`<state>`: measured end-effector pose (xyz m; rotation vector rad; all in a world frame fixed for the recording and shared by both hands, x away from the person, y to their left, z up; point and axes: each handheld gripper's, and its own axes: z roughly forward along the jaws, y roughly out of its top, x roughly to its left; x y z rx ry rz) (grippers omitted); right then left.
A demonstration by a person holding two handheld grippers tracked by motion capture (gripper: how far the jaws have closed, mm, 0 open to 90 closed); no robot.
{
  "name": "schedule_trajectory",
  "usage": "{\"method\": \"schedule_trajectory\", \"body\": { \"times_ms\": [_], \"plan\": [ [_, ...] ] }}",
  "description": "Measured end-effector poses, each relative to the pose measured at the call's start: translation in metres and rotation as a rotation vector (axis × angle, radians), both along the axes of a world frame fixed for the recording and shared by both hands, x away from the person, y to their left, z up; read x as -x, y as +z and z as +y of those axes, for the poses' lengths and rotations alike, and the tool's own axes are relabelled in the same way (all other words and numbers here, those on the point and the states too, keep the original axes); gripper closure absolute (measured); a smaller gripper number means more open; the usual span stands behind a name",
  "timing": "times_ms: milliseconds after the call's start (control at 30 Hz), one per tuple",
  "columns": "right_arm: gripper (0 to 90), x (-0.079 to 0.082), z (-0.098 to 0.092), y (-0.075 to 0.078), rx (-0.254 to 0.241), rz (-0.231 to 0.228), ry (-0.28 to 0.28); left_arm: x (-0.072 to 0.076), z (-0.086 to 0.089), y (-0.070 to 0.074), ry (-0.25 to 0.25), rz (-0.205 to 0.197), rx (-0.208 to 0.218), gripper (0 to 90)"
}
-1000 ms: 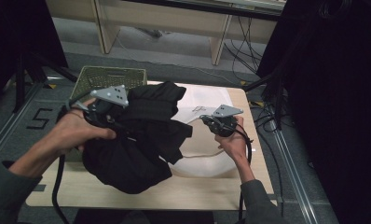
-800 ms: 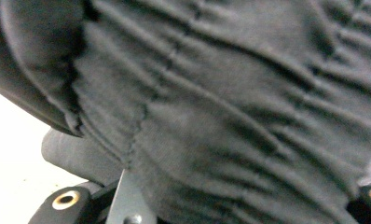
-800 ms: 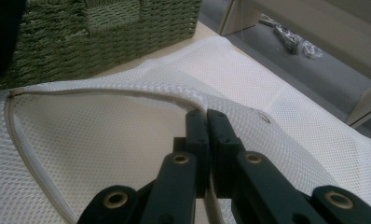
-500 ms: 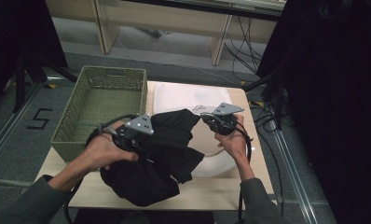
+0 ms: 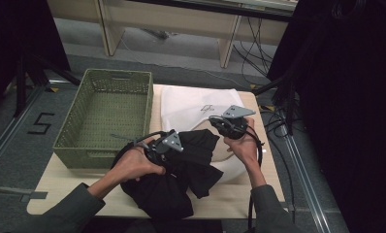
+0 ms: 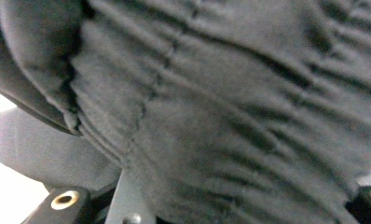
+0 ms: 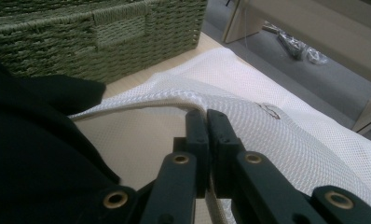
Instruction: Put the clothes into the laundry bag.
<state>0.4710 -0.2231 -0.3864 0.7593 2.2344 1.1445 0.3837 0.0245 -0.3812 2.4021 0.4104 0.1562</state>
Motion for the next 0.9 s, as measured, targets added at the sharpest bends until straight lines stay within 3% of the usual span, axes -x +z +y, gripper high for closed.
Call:
{"method": "schedule_trajectory", "body": {
  "times_ms": [133, 300, 333, 367, 400, 433, 533, 633, 800, 867, 900],
  "plan": [
    [88.9, 0.001, 0.002, 0.003, 0.007, -0.008, 0.006, -0.008, -0.013, -0.013, 0.008, 0.018, -0.027, 66.6],
    [88.9, 0.002, 0.003, 0.006, 0.007, -0.002, 0.023, -0.023, -0.025, -0.020, 0.065, 0.035, -0.026, 66.2],
    [88.9, 0.002, 0.003, 0.007, 0.010, -0.025, 0.019, -0.026, -0.027, -0.021, 0.081, 0.038, -0.024, 66.1],
    [88.9, 0.004, 0.005, 0.008, 0.003, -0.001, 0.028, -0.029, -0.030, -0.023, 0.092, 0.044, -0.024, 66.1],
    [88.9, 0.003, 0.005, 0.010, 0.012, -0.021, 0.042, -0.033, -0.032, -0.023, 0.104, 0.048, -0.029, 66.0],
    [88.9, 0.004, 0.005, 0.010, 0.006, -0.011, 0.039, -0.036, -0.033, -0.024, 0.115, 0.050, -0.035, 65.8],
    [88.9, 0.005, 0.006, 0.011, 0.008, -0.011, 0.043, -0.039, -0.037, -0.025, 0.138, 0.016, -0.065, 65.5],
    [88.9, 0.005, 0.005, 0.012, 0.004, -0.001, 0.042, -0.046, -0.041, -0.027, 0.158, 0.051, -0.059, 65.2],
    [88.9, 0.004, 0.005, 0.011, -0.005, -0.002, 0.052, -0.059, -0.047, -0.033, 0.204, 0.071, -0.052, 64.2],
    [88.9, 0.002, 0.005, 0.011, 0.006, -0.012, 0.058, -0.063, -0.048, -0.036, 0.254, 0.111, -0.042, 63.9],
    [88.9, 0.002, 0.005, 0.011, 0.005, -0.012, 0.059, -0.069, -0.048, -0.038, 0.242, 0.092, -0.044, 63.7]
  ]
}}
